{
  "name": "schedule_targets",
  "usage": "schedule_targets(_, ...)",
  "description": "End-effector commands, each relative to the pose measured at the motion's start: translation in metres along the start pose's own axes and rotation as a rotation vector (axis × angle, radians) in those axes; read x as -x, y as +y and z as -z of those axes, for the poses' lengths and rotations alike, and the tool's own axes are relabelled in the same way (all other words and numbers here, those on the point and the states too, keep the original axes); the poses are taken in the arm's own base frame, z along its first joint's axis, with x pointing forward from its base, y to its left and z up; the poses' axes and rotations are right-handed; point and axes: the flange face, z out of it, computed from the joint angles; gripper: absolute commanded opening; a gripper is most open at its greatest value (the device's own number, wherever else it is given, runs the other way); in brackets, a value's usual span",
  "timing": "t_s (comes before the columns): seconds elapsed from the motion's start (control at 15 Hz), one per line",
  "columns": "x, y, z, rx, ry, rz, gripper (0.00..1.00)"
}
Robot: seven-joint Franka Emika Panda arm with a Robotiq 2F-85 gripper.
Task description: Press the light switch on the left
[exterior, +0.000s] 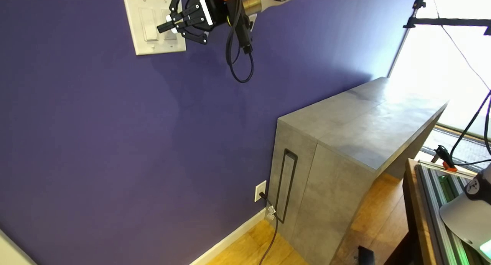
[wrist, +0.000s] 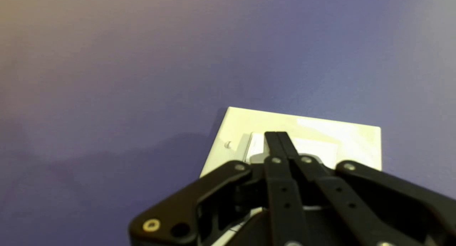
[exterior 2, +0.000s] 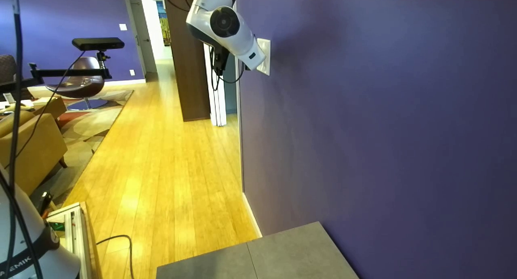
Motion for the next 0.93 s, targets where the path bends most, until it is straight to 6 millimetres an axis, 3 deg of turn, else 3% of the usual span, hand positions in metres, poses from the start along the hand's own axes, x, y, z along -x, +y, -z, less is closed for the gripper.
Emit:
schedule_targets(0.0, -0.0053, -0.0006, -0.0094, -0.03, 0.033, 0.001, 0.0)
schedule_targets(0.87, -0.0101, -0.0032, -0.0129, -0.094, 0.083, 0.001, 0.0)
